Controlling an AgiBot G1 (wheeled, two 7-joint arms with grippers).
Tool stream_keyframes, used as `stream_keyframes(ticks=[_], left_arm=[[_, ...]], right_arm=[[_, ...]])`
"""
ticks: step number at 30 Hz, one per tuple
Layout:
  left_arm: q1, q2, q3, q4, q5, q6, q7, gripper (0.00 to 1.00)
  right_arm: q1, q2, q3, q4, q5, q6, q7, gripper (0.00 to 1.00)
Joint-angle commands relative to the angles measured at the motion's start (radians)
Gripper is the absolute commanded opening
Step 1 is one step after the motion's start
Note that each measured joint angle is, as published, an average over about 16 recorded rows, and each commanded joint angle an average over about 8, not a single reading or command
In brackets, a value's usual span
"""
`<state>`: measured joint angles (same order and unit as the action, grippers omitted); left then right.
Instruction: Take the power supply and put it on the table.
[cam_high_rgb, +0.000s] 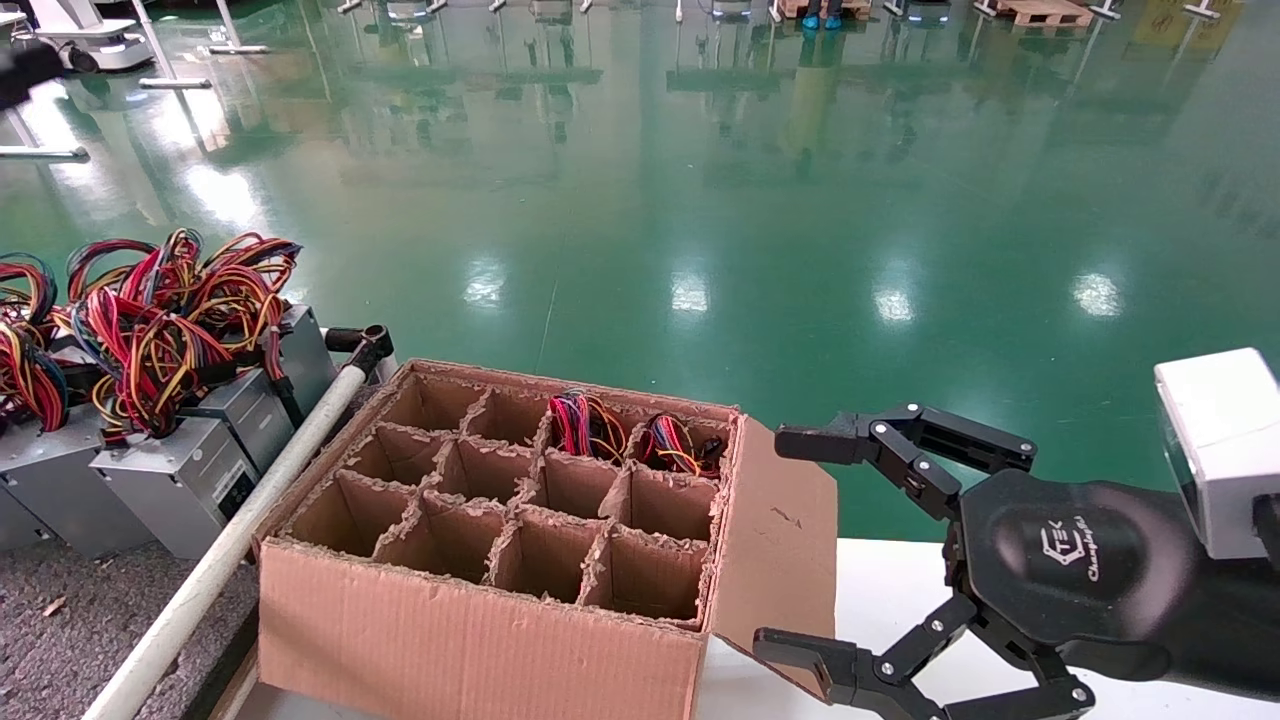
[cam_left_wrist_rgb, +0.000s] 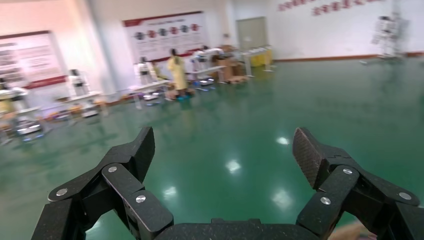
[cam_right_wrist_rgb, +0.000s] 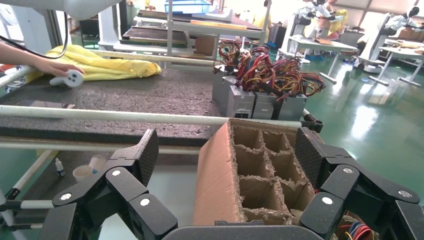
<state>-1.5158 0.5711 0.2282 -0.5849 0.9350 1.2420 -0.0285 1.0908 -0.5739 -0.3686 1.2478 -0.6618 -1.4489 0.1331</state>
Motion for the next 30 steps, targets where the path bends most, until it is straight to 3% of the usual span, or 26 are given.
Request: stream_keyframes(ticks=[1, 30], left_arm=[[0.025, 0.002, 0.003, -0.039, -0.011, 0.014, -0.009, 1.00], [0.382, 0.035, 0.044, -0.606, -0.177, 0.220, -0.138, 1.00]], right_arm=[[0.000, 0.000, 0.000, 0.000, 0.000, 0.000, 0.000, 1.00], [0.000, 0.000, 0.000, 0.000, 0.000, 0.000, 0.000, 1.00]])
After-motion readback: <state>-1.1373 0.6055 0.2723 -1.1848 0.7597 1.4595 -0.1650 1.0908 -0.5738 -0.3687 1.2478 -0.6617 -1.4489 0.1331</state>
